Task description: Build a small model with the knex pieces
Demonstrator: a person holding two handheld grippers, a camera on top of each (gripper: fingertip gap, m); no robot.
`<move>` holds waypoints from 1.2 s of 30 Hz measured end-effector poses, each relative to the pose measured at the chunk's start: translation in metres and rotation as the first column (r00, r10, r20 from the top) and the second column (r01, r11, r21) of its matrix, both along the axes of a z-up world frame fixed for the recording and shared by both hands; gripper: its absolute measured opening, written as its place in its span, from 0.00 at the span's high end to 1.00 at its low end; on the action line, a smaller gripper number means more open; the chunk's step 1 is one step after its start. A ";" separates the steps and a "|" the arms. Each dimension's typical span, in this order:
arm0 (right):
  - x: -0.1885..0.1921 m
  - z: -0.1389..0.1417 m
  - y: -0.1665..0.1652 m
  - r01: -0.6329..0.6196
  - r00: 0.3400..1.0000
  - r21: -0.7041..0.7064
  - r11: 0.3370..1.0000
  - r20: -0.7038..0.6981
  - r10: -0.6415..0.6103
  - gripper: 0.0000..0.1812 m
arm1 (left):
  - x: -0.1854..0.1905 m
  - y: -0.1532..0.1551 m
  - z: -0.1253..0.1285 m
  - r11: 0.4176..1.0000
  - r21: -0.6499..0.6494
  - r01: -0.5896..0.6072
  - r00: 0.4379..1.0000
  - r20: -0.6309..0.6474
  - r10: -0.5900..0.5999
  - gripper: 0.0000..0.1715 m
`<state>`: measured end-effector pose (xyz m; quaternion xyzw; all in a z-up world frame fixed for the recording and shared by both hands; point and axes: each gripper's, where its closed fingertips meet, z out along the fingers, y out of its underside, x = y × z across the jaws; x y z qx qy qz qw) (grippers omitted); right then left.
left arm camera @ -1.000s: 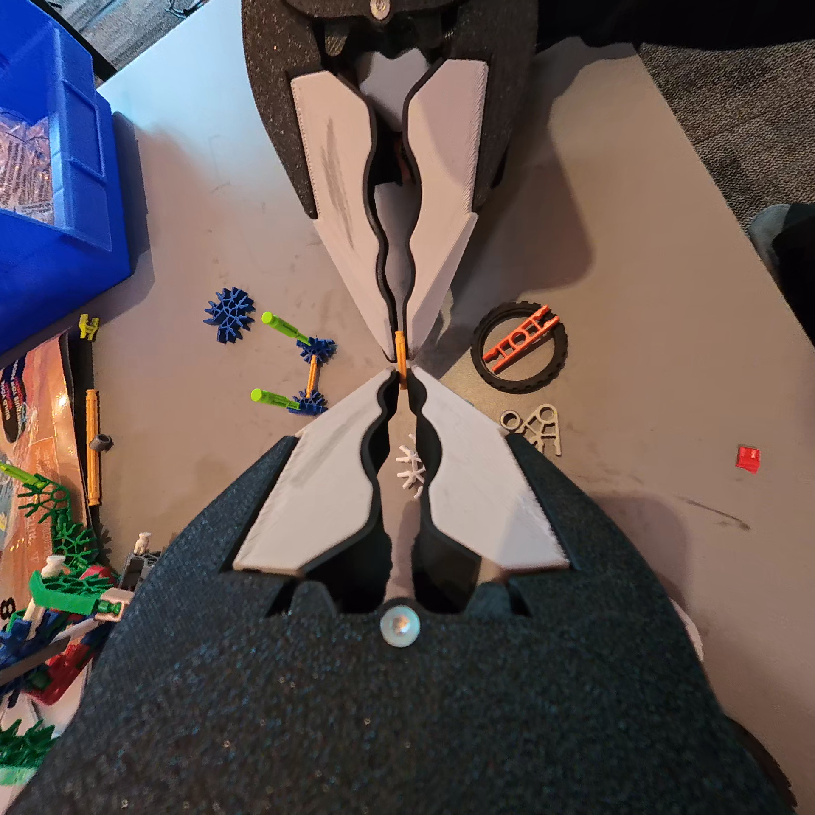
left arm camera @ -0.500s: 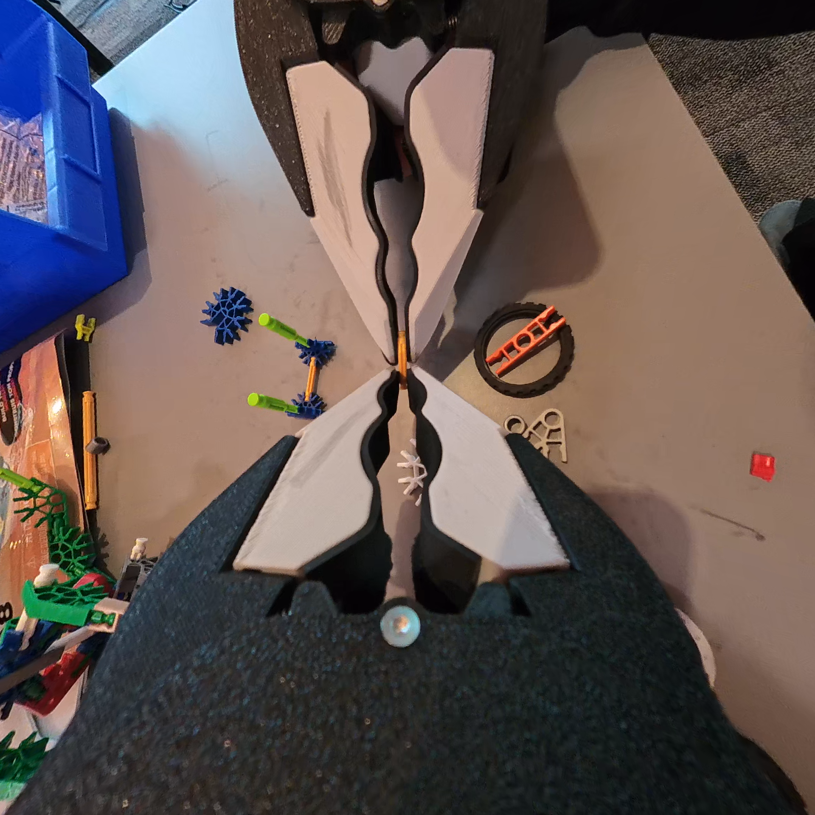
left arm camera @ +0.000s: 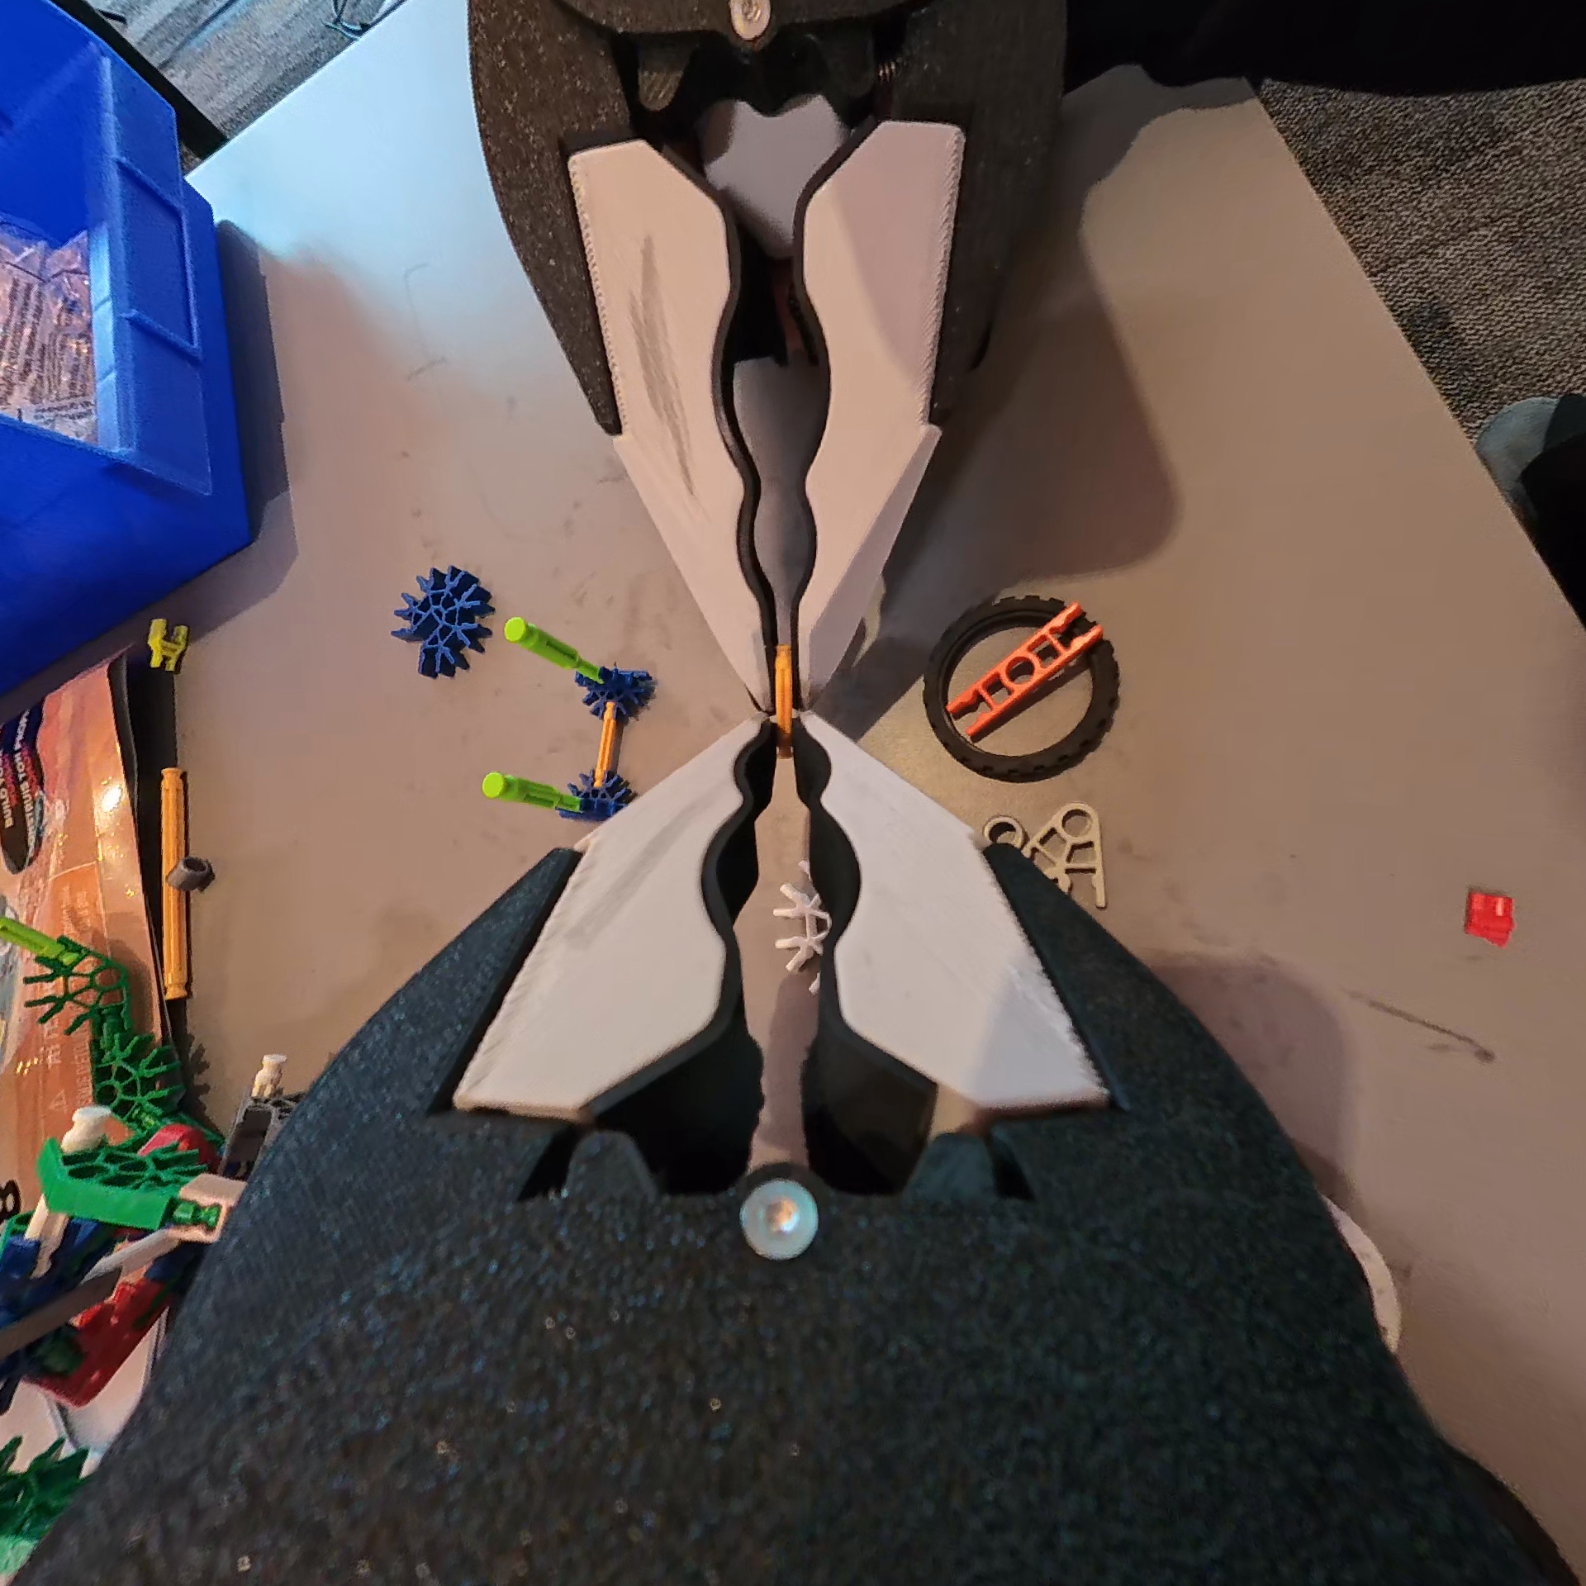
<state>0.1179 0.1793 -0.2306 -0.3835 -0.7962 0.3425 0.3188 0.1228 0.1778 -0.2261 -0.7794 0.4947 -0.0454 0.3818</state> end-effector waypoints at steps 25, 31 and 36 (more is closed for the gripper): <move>0.006 -0.004 0.016 0.044 0.999 0.044 0.998 0.006 -0.045 0.99 | -0.051 0.037 0.002 0.983 -0.014 -0.183 0.982 0.035 0.183 0.84; 0.006 -0.005 0.018 0.050 0.999 0.053 0.997 0.011 -0.051 0.99 | -0.047 0.046 -0.009 0.987 -0.051 -0.154 0.988 0.014 0.154 0.87; 0.007 -0.006 0.020 0.056 0.998 0.058 0.997 0.015 -0.057 0.99 | -0.036 0.034 -0.016 0.989 -0.113 -0.095 0.995 0.024 0.098 0.89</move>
